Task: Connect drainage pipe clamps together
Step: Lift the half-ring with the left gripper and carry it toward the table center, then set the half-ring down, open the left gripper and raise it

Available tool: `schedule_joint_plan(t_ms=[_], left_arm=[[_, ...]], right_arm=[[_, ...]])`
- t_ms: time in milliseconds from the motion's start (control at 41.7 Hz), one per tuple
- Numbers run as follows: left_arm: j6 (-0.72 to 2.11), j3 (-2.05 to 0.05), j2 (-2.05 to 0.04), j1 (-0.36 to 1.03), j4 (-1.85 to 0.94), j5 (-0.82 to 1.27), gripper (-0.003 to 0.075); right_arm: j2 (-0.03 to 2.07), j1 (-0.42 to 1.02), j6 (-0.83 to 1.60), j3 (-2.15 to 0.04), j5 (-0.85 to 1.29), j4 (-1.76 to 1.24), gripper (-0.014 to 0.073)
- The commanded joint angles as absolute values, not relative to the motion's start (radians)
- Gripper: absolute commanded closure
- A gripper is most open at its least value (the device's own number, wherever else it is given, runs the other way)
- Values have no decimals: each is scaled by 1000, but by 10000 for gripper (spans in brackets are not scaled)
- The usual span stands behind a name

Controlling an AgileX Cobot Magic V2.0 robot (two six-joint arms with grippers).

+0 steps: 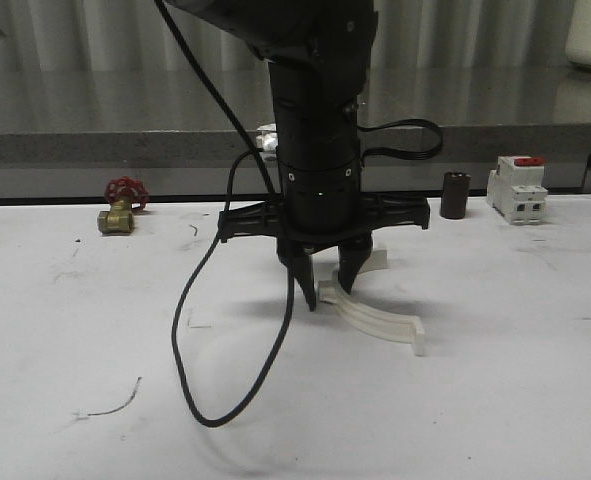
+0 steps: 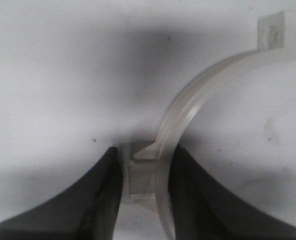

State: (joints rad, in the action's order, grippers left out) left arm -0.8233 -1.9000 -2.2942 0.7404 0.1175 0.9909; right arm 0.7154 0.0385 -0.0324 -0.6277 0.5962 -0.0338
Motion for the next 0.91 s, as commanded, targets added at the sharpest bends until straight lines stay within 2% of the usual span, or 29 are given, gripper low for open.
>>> schedule_joint_plan(t_ms=[0, 335, 599, 719, 886], left_arm=[[-826, -1932, -2231, 746, 128, 981, 433], [-711, -1959, -2162, 764, 130, 957, 437], [-279, -1939, -1899, 785, 158, 977, 437], [-110, -1871, -1777, 774, 113, 984, 437], [-17, -1710, -1587, 772, 78, 925, 437]], right_arm=[[719, 32, -29, -663, 534, -22, 127], [719, 32, -29, -663, 534, -22, 127], [719, 32, -29, -663, 534, -22, 127], [719, 32, -29, -663, 534, -22, 127], [719, 32, -29, -663, 534, -22, 127]])
